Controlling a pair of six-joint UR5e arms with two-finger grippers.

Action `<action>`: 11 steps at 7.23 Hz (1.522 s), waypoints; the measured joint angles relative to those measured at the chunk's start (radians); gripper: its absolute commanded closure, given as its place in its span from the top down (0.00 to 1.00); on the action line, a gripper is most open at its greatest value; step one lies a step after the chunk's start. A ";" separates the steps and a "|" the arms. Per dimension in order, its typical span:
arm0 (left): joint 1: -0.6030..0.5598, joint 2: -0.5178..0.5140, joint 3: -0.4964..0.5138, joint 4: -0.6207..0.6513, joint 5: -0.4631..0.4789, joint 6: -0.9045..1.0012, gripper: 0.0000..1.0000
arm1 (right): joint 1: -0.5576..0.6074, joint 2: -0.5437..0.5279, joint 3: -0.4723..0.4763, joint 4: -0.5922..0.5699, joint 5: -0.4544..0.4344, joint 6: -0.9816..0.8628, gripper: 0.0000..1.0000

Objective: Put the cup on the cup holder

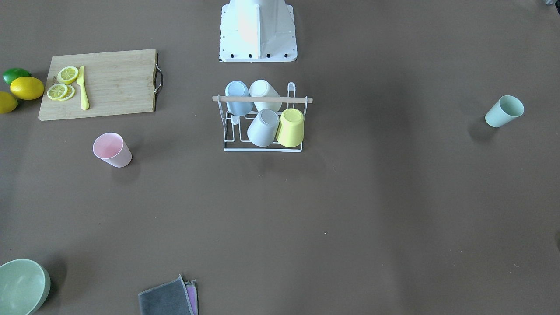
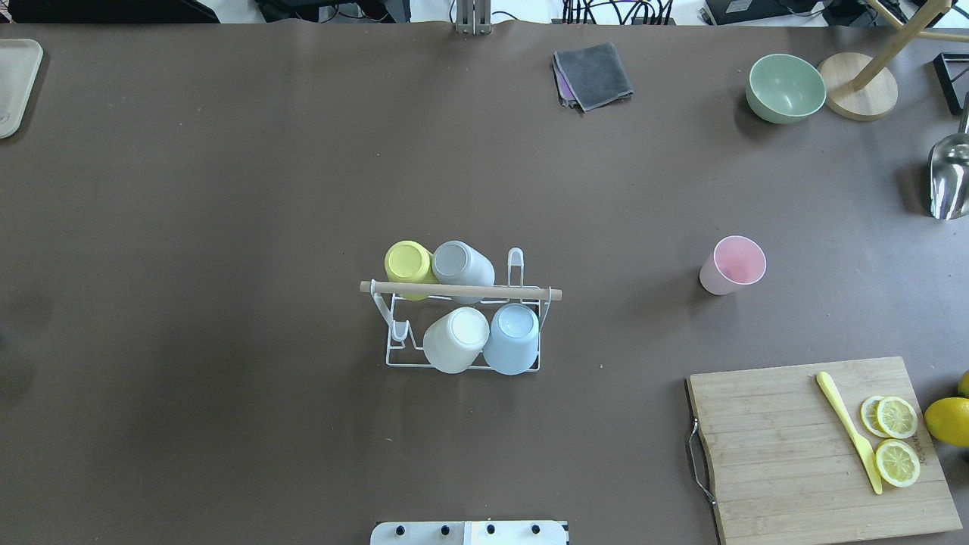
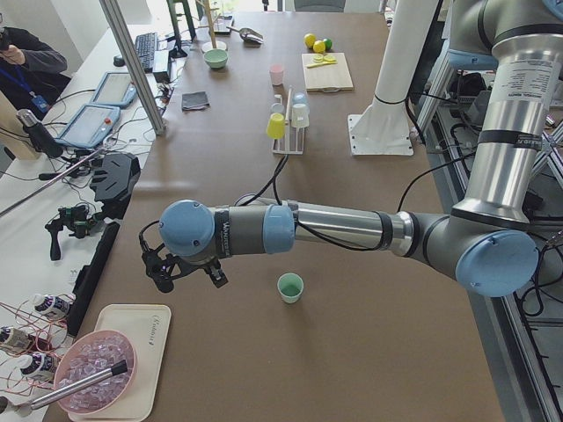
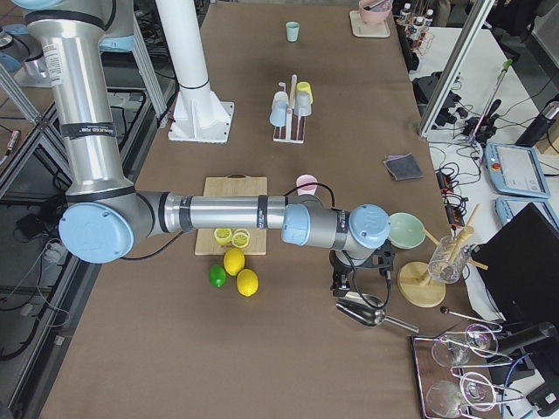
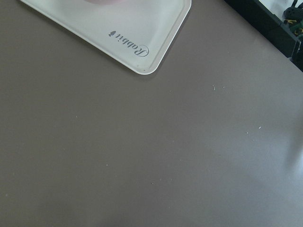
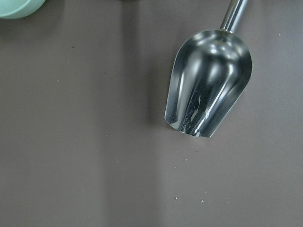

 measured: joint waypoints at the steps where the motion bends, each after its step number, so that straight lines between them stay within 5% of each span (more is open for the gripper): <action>1: -0.013 -0.020 0.002 0.088 -0.026 0.000 0.97 | -0.022 0.027 -0.018 0.004 0.005 0.002 1.00; 3: -0.036 -0.050 0.021 0.228 -0.069 0.006 0.97 | -0.062 0.153 -0.098 -0.030 0.007 0.009 1.00; 6: -0.056 -0.035 0.081 0.256 -0.108 0.070 0.97 | -0.151 0.356 -0.278 -0.061 0.006 0.062 1.00; 11: -0.056 0.003 0.230 -0.177 -0.060 0.135 0.97 | -0.355 0.606 -0.477 -0.066 -0.041 0.200 1.00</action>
